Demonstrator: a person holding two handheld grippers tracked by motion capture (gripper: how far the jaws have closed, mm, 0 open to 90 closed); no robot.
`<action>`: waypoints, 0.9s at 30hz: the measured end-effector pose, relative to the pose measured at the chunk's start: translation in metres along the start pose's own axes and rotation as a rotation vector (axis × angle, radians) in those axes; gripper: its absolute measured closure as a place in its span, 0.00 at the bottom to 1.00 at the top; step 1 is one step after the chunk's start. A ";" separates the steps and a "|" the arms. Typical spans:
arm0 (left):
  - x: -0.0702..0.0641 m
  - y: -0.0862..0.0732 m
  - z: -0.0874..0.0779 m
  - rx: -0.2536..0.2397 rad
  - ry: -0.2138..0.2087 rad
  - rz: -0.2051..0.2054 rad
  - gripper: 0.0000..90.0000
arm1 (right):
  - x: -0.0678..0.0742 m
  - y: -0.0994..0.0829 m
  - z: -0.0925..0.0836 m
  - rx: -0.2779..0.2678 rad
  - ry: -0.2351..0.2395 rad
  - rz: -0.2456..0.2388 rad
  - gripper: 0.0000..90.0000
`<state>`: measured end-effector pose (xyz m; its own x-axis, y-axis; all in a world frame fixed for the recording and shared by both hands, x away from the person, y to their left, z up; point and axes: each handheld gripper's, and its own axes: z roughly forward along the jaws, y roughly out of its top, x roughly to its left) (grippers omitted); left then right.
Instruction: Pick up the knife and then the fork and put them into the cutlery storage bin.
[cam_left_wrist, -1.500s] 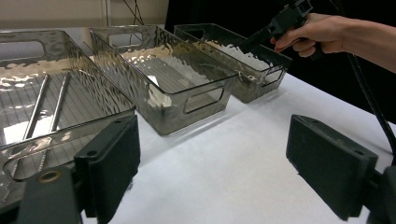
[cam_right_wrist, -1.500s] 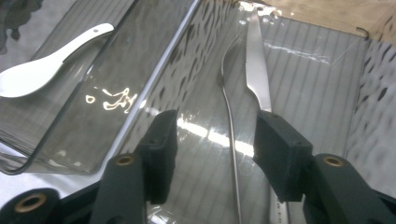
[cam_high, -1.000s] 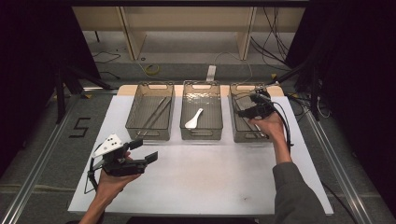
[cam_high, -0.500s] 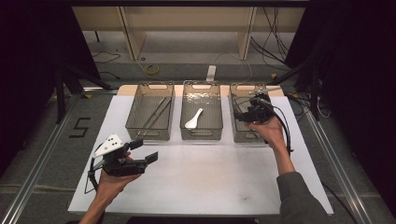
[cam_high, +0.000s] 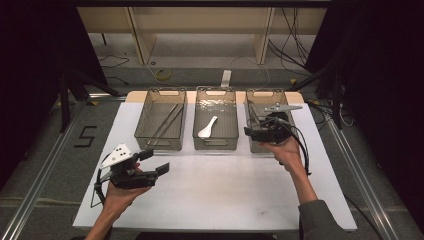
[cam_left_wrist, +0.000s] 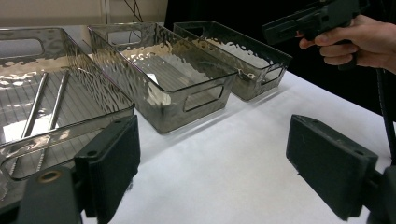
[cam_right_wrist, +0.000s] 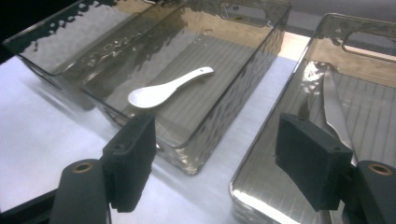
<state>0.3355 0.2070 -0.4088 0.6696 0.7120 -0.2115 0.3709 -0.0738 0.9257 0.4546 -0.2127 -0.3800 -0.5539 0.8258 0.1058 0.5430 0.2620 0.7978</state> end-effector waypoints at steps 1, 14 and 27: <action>0.000 0.000 0.000 -0.002 0.001 0.000 0.19 | 0.002 -0.002 -0.002 -0.008 0.000 0.001 0.33; 0.000 0.000 0.000 0.003 -0.002 -0.003 0.19 | 0.016 -0.027 -0.020 -0.090 0.044 0.021 0.32; 0.000 0.000 0.001 0.009 -0.010 0.000 0.19 | 0.036 -0.048 -0.027 -0.128 0.076 -0.020 0.31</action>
<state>0.3359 0.2064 -0.4092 0.6757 0.7053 -0.2145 0.3766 -0.0801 0.9229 0.3919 -0.2093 -0.3985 -0.6124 0.7798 0.1300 0.4490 0.2078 0.8690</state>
